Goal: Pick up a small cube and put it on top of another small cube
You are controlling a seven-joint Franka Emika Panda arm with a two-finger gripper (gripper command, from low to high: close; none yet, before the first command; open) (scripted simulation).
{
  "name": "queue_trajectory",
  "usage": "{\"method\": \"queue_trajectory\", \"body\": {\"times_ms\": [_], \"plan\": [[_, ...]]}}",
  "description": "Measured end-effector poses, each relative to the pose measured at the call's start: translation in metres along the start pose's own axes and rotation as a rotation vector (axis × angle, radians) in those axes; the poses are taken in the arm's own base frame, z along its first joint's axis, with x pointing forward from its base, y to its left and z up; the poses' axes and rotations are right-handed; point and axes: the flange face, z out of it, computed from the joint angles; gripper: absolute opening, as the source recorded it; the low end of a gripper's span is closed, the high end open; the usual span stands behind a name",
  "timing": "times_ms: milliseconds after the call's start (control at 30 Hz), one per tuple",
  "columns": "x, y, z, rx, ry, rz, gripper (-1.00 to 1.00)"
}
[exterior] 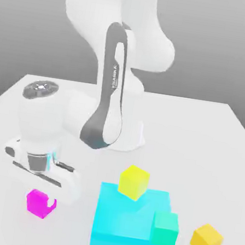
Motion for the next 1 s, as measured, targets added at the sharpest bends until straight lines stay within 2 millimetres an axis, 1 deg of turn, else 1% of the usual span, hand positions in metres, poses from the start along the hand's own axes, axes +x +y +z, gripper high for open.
{"method": "queue_trajectory", "body": {"times_ms": [67, 200, 233, 300, 400, 500, 633, 733, 767, 800, 833, 867, 1000], "plan": [[0.001, -0.001, -0.015, 0.0, 0.002, -0.002, -1.0], [0.0, 0.0, -0.053, 0.0, 0.0, 0.0, -1.0], [-0.004, -0.009, -0.06, 0.003, -0.005, -0.022, -1.0], [-0.019, -0.036, -0.074, 0.008, -0.015, -0.097, -1.0], [-0.058, -0.088, -0.096, 0.015, -0.028, -0.253, -1.0], [-0.101, -0.132, -0.122, 0.017, -0.033, -0.401, -1.0], [-0.165, -0.177, -0.159, 0.013, -0.026, -0.587, -1.0], [-0.217, -0.201, -0.186, 0.006, -0.011, -0.719, -1.0], [-0.235, -0.206, -0.181, 0.004, -0.008, -0.758, -1.0], [-0.243, -0.208, -0.171, 0.003, -0.006, -0.776, -1.0], [-0.228, -0.207, -0.157, 0.003, -0.005, -0.746, -1.0], [-0.223, -0.206, -0.142, 0.002, -0.005, -0.737, 1.0], [-0.223, -0.206, -0.142, 0.002, -0.005, -0.736, 1.0]]}}
